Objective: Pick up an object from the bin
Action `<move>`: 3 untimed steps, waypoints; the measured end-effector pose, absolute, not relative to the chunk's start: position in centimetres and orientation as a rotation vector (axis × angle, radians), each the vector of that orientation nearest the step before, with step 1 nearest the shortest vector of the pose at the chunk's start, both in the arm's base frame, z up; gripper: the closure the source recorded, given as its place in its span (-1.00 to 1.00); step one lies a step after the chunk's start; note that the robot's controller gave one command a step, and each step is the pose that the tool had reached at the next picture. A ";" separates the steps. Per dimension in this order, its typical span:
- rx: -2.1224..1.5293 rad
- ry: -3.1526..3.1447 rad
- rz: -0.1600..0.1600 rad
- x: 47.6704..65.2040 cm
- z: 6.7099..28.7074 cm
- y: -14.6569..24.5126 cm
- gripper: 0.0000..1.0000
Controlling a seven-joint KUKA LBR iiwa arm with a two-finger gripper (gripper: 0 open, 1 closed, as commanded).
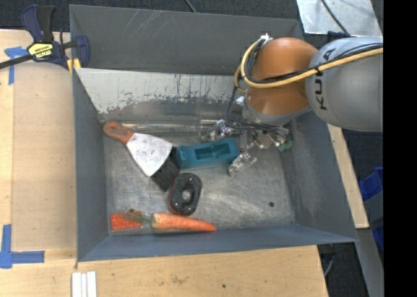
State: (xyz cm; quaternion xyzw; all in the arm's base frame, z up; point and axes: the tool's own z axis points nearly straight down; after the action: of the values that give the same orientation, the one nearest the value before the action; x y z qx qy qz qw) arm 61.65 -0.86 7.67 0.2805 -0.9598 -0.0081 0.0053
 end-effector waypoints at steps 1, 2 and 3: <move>0.878 -3.005 -0.025 61.6 7.7 -0.9 1.00; 0.844 -3.026 -0.021 61.2 7.7 -0.9 1.00; 0.794 -3.032 -0.034 61.9 7.7 -1.8 1.00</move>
Offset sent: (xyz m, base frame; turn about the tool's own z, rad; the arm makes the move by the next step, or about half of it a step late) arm -0.0151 -0.0098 -0.0067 0.0686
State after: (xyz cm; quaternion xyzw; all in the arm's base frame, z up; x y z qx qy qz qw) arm 61.88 -1.80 7.67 0.2532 -0.9673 -0.0107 0.0036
